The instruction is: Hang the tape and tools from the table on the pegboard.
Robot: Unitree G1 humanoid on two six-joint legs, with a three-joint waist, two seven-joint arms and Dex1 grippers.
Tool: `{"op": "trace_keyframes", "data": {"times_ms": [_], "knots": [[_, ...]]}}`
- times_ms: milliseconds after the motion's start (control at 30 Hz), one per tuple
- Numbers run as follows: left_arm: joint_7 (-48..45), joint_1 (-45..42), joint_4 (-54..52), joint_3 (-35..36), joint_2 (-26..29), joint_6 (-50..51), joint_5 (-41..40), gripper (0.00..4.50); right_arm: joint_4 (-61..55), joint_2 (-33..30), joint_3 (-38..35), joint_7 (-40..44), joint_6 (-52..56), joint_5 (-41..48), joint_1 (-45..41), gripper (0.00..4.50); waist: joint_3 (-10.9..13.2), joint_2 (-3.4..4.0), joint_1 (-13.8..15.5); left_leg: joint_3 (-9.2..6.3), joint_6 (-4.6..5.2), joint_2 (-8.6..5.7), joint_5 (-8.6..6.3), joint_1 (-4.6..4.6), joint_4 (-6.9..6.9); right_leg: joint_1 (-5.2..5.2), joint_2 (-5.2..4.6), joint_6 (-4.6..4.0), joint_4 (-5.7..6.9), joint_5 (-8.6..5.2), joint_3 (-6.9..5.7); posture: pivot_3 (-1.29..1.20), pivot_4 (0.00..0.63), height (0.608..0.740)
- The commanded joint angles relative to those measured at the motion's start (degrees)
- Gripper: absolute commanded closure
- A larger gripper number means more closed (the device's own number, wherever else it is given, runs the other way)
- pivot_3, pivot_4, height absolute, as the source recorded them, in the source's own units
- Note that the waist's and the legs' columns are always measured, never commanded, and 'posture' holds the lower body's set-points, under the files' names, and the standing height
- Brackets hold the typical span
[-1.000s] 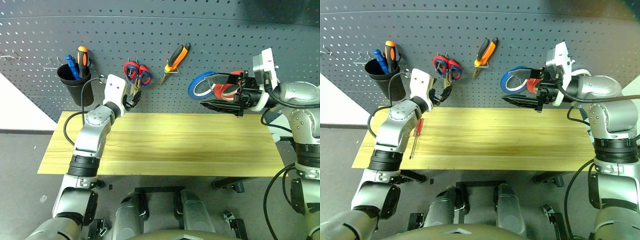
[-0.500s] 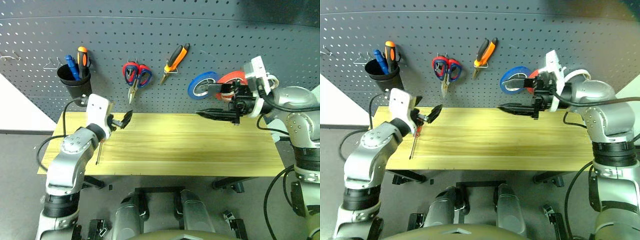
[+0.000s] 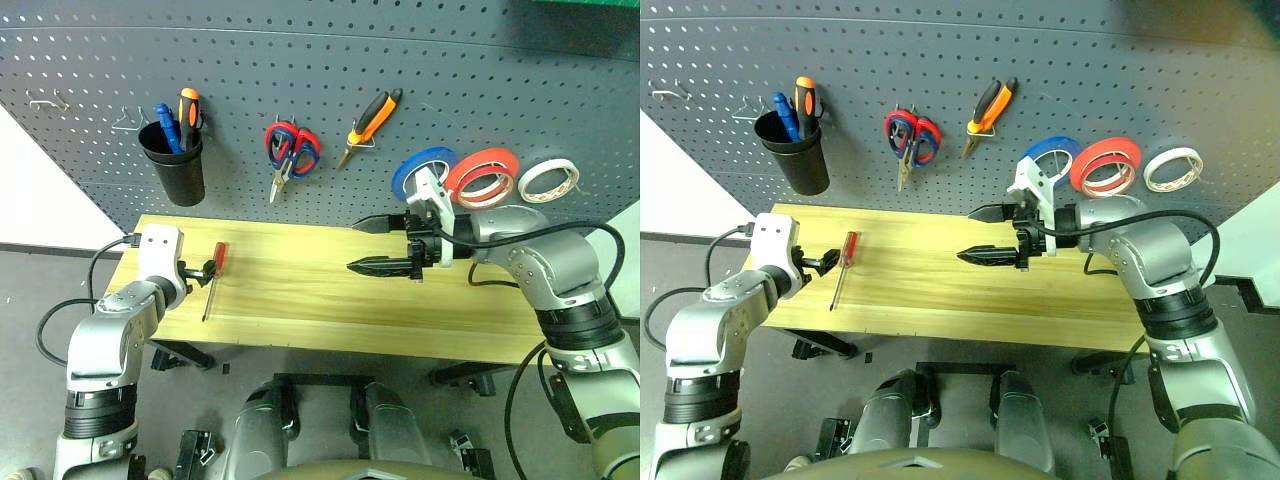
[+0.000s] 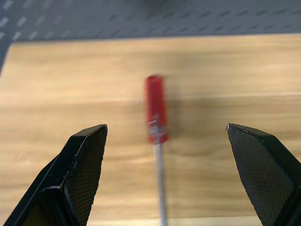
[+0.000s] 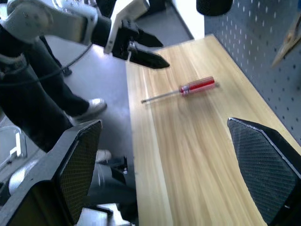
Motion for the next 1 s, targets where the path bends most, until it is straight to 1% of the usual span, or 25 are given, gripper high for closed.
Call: {"op": "trace_keyframes", "data": {"times_ms": [33, 133, 200, 233, 333, 467, 633, 733, 800, 933, 1000], "knots": [[0.38, -4.04, 5.75, 0.92, 1.9, 0.98, 0.98, 0.24, 1.67, -0.47, 1.22, 1.2, -0.26, -1.92, -1.78, 0.0, 0.15, 0.01, 0.09, 0.0, 0.0, 0.0, 0.0, 0.01, 0.0, -0.01, -0.02, -0.01, 0.0, -0.01, 0.0, -0.01, 0.273, 0.73], [-0.39, -7.72, 10.91, -0.12, 3.22, 0.9, 1.52, 0.24, 3.0, 0.22, 1.86, 0.9, 0.0, -3.0, -2.54, 0.0, 0.99, 0.02, 0.05, -0.03, 0.02, 0.0, -0.01, 0.07, -0.04, -0.01, -0.09, -0.03, 0.0, -0.03, -0.01, -0.01, 0.311, 0.73], [0.14, -11.03, 15.01, 0.69, 2.22, 0.86, 1.04, 0.24, 3.62, 0.8, 1.5, -0.19, 0.6, -3.27, -2.77, 0.0, 1.7, 0.04, 0.05, -0.04, 0.03, -0.02, -0.01, 0.09, -0.04, -0.01, -0.18, -0.04, 0.0, -0.03, 0.01, -0.01, 0.339, 0.73], [0.09, -12.8, 17.55, 0.48, 1.79, 0.32, 1.06, 0.24, 3.96, 0.91, 1.38, -0.75, 0.89, -3.56, -2.66, 0.0, 2.38, 0.02, 0.14, -0.04, 0.03, -0.04, -0.02, 0.11, -0.05, 0.0, -0.3, -0.04, 0.02, -0.03, 0.01, -0.01, 0.359, 0.73], [0.26, -16.18, 23.11, 0.01, 0.9, -0.39, 1.46, 0.24, 3.05, -0.16, 0.86, -0.7, 1.73, -3.53, -1.56, 0.0, 4.14, -0.02, 0.27, -0.05, 0.04, -0.09, -0.01, 0.13, -0.07, 0.01, -0.42, -0.04, 0.03, -0.03, 0.0, -0.02, 0.391, 0.73], [-0.74, -18.87, 28.67, -2.25, 0.7, -3.27, 2.72, 0.24, 1.15, -1.42, -0.83, -1.89, 3.56, -2.86, -0.49, 0.0, 6.11, -0.02, -0.07, -0.03, 0.06, -0.15, 0.01, -0.05, -0.05, 0.05, -0.49, -0.01, 0.03, -0.05, 0.03, -0.05, 0.418, 0.73], [-0.68, -22.1, 34.89, -3.33, -0.27, -6.33, 3.57, 0.24, -0.93, -2.26, -2.38, -3.02, 5.63, -2.27, 0.81, 0.0, 8.28, -0.11, -0.28, 0.0, 0.14, -0.16, 0.09, -0.08, 0.0, -0.03, -0.58, 0.01, 0.25, -0.05, 0.02, -0.08, 0.437, 0.73], [-0.67, -24.07, 38.42, -4.92, -0.83, -8.37, 4.61, 0.24, -1.87, -2.9, -2.98, -3.75, 6.45, -2.38, 2.04, 0.0, 8.85, -0.08, -0.35, 0.03, 0.15, -0.18, 0.09, -0.08, 0.02, -0.09, -0.66, 0.02, 0.38, -0.06, 0.03, -0.09, 0.446, 0.73], [0.14, -25.01, 40.47, -4.94, -1.17, -8.13, 4.99, 0.24, -2.54, -3.17, -3.33, -4.03, 6.87, -2.22, 2.61, 0.0, 9.42, -0.1, -0.42, 0.06, 0.15, -0.19, 0.09, -0.08, 0.02, -0.12, -0.72, 0.02, 0.42, -0.07, 0.02, -0.1, 0.448, 0.73], [2.14, -25.55, 42.78, -5.02, -1.77, -6.12, 6.02, 0.24, -2.88, -3.16, -3.88, -5.03, 6.66, -2.43, 3.19, 0.0, 9.62, -0.07, -0.62, 0.07, 0.15, -0.22, 0.09, -0.08, 0.02, -0.16, -0.75, 0.02, 0.48, -0.07, 0.03, -0.11, 0.445, 0.73], [2.85, -25.64, 42.97, -4.29, -2.14, -5.83, 5.96, 0.61, -2.98, -3.1, -4.09, -5.38, 6.62, -2.32, 3.47, 0.0, 9.62, -0.07, -0.65, 0.07, 0.14, -0.22, 0.1, -0.07, 0.01, -0.17, -0.75, 0.03, 0.49, -0.09, 0.04, -0.11, 0.442, 0.73]]}}
